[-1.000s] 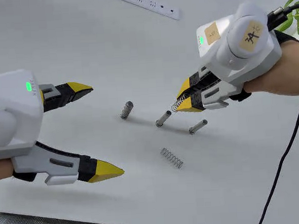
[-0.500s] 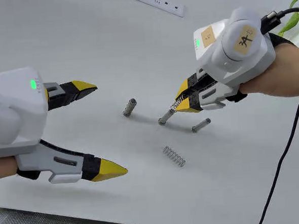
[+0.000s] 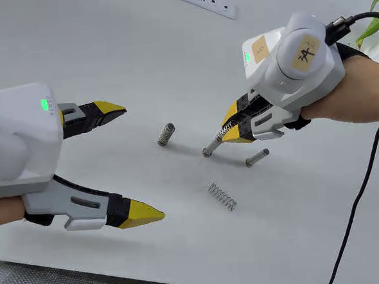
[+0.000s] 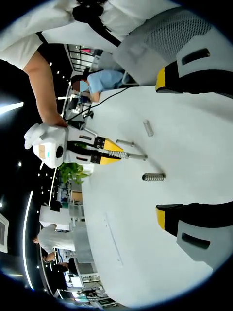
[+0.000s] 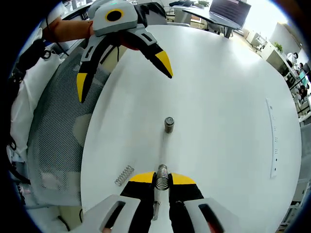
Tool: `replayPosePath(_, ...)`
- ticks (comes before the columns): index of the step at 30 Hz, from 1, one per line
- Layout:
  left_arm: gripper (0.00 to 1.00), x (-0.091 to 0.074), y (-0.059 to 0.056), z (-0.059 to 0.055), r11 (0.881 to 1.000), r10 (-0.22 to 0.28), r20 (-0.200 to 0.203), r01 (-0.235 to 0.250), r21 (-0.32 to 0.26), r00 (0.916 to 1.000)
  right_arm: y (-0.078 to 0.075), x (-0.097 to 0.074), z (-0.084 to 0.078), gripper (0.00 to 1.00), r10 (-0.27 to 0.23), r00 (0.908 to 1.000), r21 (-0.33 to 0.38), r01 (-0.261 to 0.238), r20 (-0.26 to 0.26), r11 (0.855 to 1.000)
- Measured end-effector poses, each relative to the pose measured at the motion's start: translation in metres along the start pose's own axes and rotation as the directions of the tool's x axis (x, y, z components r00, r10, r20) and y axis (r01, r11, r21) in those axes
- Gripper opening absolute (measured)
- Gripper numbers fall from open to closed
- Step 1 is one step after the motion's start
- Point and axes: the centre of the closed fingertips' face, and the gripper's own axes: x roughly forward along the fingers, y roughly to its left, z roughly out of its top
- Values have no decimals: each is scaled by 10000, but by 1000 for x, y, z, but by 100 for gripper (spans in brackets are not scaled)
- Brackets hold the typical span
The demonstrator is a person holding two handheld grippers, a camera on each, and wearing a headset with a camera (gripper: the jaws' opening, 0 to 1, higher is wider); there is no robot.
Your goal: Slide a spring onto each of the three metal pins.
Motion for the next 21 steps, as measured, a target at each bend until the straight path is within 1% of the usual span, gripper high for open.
replayPosePath(6, 93, 0, 0, -1, 10000, -9, -6, 9, -42, 10000, -2, 2, 0, 7, 31, 10000, -9, -31, 34, 10000)
replayPosePath(21, 92, -1, -1, -1, 9999, -18, 39, 18, -126, 10000, -1, 2, 1, 6, 162, 9999, 97, -163, 17, 9998)
